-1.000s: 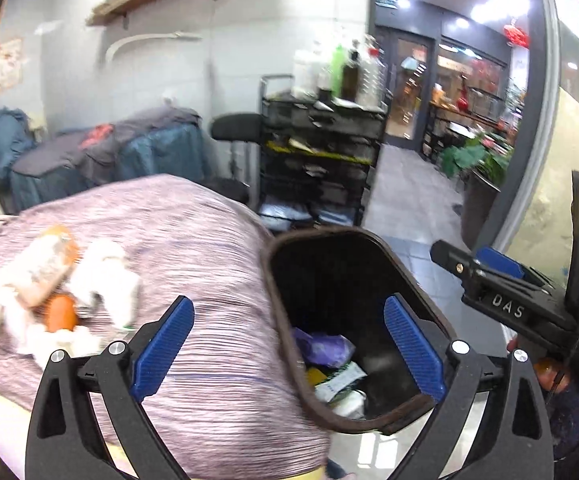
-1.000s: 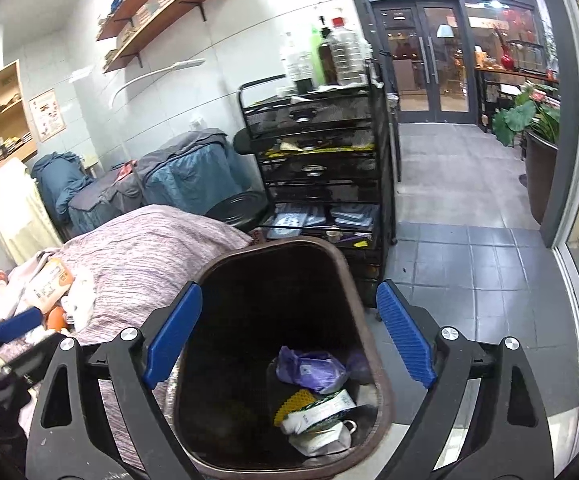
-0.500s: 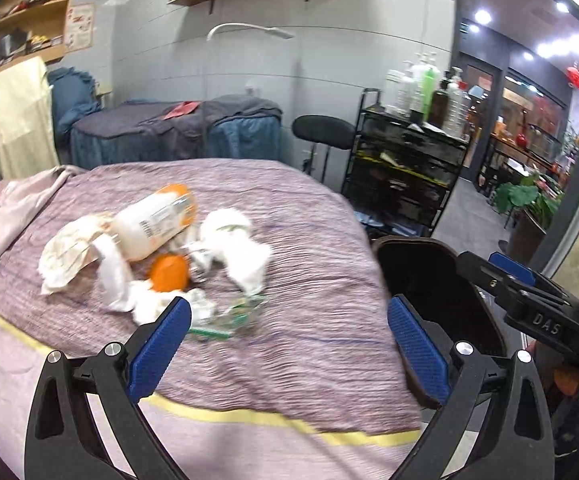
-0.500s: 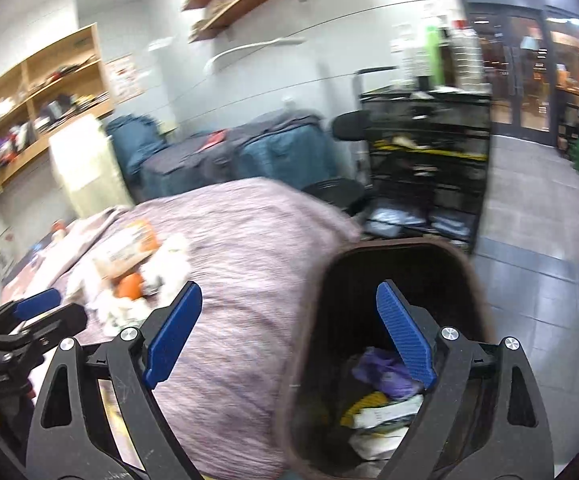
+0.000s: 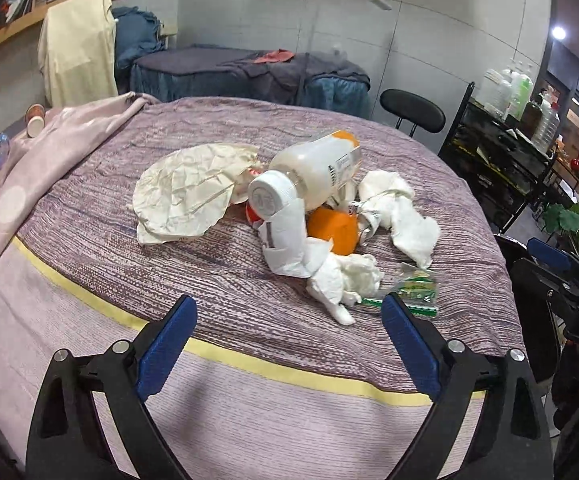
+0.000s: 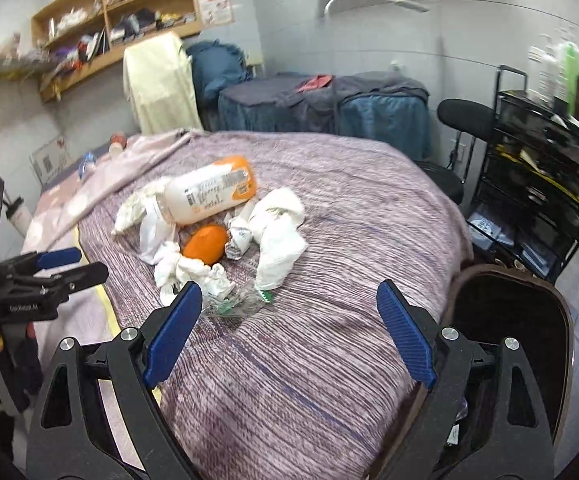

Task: Collect trash
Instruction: 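Move both grippers back over the remaining trash on the bed, then grasp the white tissue with the right gripper while the left gripper grasps a white paper strip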

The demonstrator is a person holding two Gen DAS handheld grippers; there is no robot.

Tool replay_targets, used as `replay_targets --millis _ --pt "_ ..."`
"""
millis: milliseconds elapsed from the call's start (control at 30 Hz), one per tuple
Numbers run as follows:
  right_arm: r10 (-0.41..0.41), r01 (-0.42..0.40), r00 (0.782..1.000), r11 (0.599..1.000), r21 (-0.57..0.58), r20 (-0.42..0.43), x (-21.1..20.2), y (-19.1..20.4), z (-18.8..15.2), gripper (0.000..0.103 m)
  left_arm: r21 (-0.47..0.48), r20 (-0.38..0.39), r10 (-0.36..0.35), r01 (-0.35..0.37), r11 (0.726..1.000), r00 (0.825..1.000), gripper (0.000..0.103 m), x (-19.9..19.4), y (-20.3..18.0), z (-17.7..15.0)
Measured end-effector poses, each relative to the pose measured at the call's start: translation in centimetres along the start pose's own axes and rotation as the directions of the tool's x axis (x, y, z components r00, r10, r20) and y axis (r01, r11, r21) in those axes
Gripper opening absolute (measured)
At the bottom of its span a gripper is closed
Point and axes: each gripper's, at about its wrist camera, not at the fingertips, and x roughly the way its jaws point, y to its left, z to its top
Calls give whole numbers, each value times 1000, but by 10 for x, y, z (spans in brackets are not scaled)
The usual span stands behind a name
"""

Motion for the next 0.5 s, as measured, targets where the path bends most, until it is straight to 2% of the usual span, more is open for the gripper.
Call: replay_targets --millis 67,167,333,433,500 --pt "-10 8 999 999 -37 -46 19 7 8 87 -14 -32 -14 13 1000 999 82 10 7 5" --pt "-21 12 993 996 -83 -112 46 13 19 78 -19 -72 -24 23 1000 997 78 27 12 13" --pt "-47 26 977 994 -103 -208 87 13 34 72 -5 -147 -37 36 999 988 76 54 8 27" --pt "-63 35 961 993 -109 -268 113 10 43 67 9 -177 -30 32 999 984 68 69 5 33" --pt "-61 32 957 994 -109 -282 125 8 47 64 2 -192 -38 39 999 981 57 75 6 35"
